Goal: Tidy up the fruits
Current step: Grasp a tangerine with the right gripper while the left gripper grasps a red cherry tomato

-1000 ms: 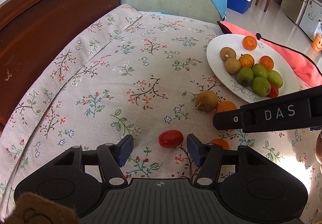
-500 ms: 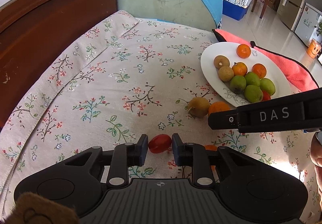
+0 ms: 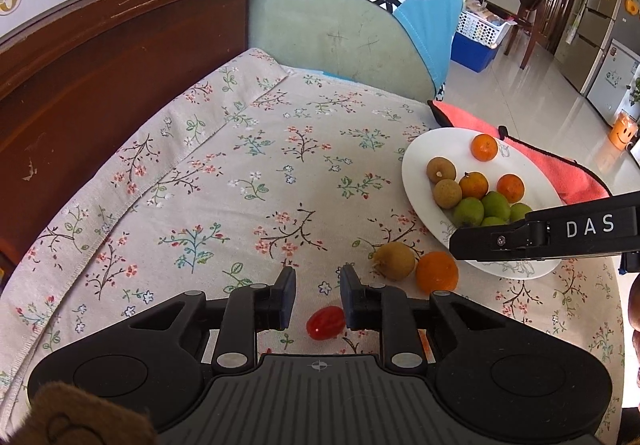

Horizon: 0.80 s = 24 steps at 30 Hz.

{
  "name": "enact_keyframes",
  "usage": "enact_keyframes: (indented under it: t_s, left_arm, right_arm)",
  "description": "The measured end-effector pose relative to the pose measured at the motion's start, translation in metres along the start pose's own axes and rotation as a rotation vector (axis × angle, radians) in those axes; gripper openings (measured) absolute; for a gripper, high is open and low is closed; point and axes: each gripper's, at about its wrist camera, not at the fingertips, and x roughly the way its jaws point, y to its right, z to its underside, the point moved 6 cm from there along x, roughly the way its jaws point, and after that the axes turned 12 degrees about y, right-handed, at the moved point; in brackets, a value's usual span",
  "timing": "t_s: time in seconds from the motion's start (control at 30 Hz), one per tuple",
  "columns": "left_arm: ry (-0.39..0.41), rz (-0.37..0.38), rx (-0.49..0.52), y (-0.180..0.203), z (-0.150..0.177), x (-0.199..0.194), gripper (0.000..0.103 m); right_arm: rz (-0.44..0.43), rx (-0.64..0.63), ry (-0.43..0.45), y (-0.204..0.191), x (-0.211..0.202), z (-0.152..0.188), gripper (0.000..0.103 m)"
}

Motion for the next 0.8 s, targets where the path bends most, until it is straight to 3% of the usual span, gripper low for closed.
enact_keyframes:
  t_s: [0.3, 0.6, 0.8]
  left_arm:
    - [-0.043, 0.005, -0.004, -0.003, 0.011, 0.003, 0.024]
    - [-0.085, 0.01, 0.048, 0.004, 0.028, 0.012, 0.027]
    - [-0.066, 0.015, 0.076, 0.008, 0.029, 0.009, 0.02]
  right_arm:
    - [0.038, 0.034, -0.038, 0.009, 0.015, 0.008, 0.026]
    - [0.103, -0.012, -0.066, 0.008, 0.026, 0.017, 0.04]
    - [0.121, -0.05, -0.077, 0.006, 0.032, 0.024, 0.037]
